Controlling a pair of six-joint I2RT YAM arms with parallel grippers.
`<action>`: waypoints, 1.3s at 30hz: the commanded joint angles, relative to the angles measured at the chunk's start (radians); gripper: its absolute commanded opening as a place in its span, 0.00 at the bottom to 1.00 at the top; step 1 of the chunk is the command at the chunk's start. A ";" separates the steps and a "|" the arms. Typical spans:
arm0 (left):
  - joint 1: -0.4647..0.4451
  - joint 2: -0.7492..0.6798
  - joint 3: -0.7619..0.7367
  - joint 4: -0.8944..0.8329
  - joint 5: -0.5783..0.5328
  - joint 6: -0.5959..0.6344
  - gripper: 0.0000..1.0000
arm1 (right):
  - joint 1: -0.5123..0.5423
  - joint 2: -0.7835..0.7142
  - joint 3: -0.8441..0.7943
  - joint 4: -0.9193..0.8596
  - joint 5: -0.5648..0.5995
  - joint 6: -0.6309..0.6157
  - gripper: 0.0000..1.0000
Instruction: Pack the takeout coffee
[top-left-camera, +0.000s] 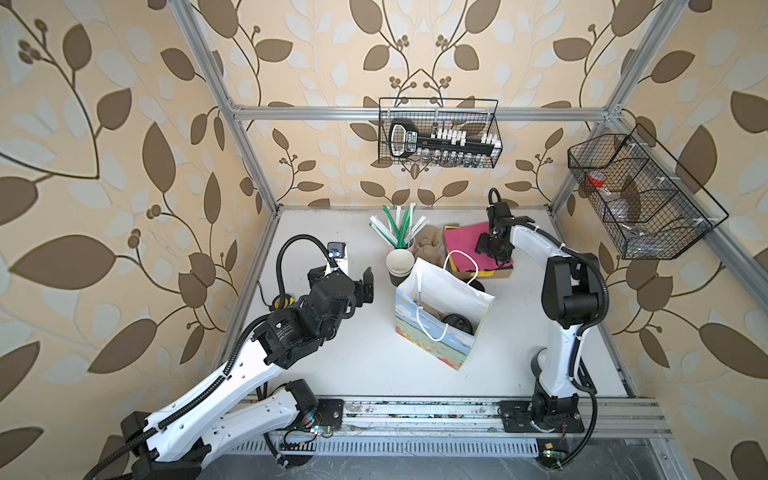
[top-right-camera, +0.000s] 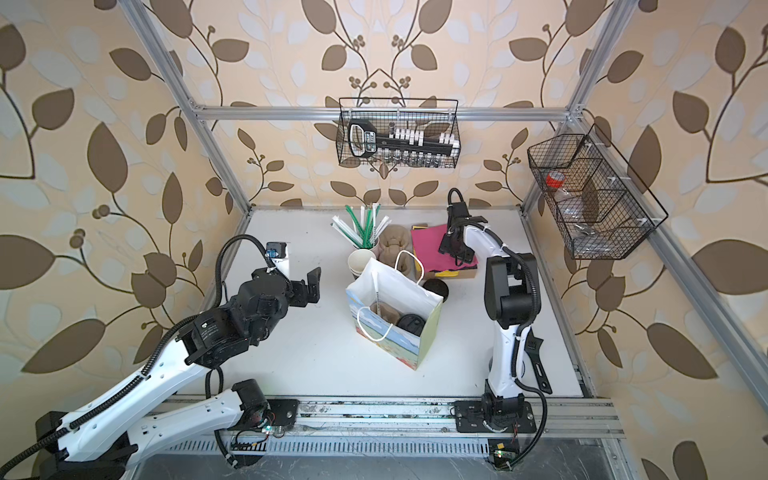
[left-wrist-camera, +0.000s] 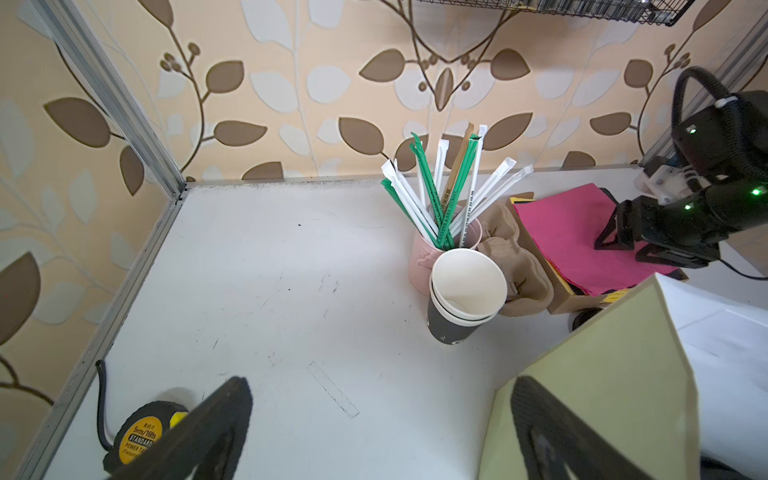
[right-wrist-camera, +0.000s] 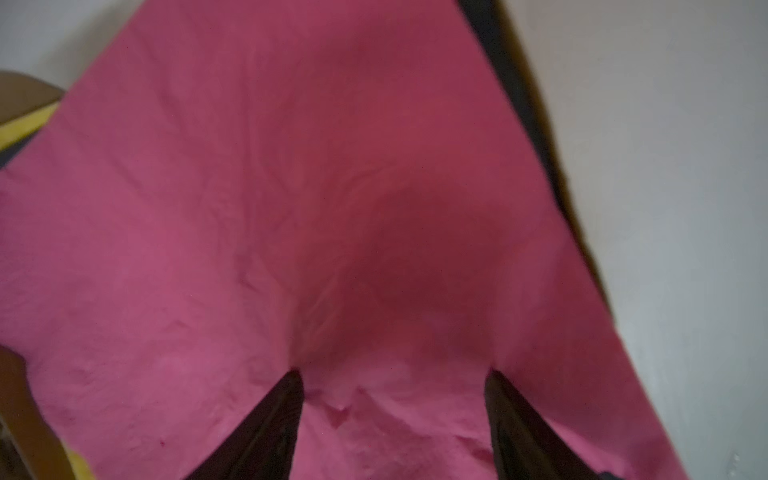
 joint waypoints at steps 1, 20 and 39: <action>0.013 0.000 0.012 0.019 -0.004 -0.014 0.99 | 0.016 0.037 0.023 0.003 -0.025 -0.023 0.68; 0.013 -0.003 0.013 0.016 0.002 -0.013 0.99 | 0.008 -0.005 -0.014 0.020 -0.004 0.006 0.14; 0.015 -0.004 0.015 0.013 0.006 -0.013 0.99 | 0.004 -0.025 -0.009 0.013 0.011 0.020 0.09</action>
